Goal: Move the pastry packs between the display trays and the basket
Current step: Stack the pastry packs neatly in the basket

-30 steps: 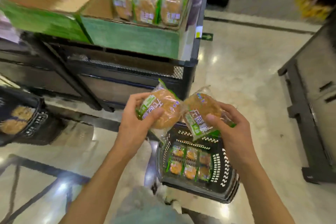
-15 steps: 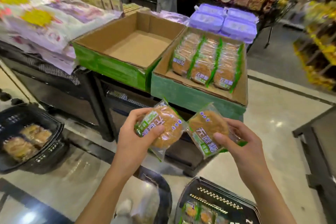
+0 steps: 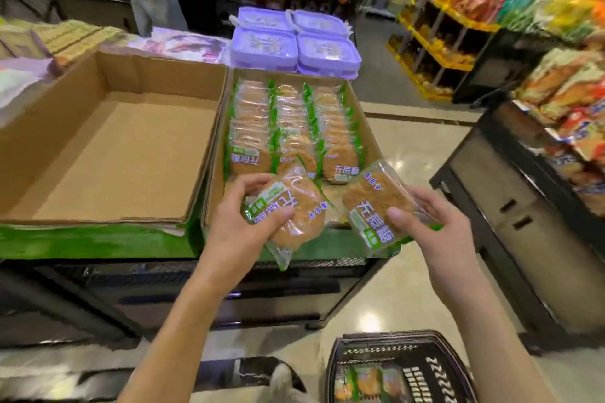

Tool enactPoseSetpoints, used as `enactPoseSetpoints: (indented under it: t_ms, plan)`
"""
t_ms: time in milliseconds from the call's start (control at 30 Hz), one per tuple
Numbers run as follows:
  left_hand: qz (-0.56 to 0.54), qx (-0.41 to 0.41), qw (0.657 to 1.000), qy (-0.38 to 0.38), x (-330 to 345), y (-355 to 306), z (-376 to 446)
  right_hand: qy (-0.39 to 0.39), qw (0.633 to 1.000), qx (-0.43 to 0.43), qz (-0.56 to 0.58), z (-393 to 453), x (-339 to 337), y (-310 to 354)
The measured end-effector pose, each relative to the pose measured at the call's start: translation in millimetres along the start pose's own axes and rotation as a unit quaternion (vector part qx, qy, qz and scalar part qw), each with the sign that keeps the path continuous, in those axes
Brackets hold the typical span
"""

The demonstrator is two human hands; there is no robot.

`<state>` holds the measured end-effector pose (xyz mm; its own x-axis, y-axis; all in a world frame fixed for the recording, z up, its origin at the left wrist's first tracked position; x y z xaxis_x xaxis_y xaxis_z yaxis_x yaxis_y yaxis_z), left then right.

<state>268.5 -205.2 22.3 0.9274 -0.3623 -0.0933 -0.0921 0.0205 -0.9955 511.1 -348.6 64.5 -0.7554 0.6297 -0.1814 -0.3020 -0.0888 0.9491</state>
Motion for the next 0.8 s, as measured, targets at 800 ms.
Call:
enactPoseSetpoints:
  t_ms: [800]
  plan:
    - [0.533, 0.200, 0.808, 0.153, 76, 53, 201, 0.310, 0.760, -0.112, -0.560, 210, 89, -141]
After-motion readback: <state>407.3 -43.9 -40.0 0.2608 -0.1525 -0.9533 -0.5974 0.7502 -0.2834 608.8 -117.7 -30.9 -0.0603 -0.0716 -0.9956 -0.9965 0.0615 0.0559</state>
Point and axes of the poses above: each hand's wrist, its own z-axis towards the middle knuckle, its own x-axis out of the palm, y = z × x, the point moved 7 cm from there along z, towards the middle knuckle, and after that the axes turned 7 degrees about -x, right-handed, at the moved point
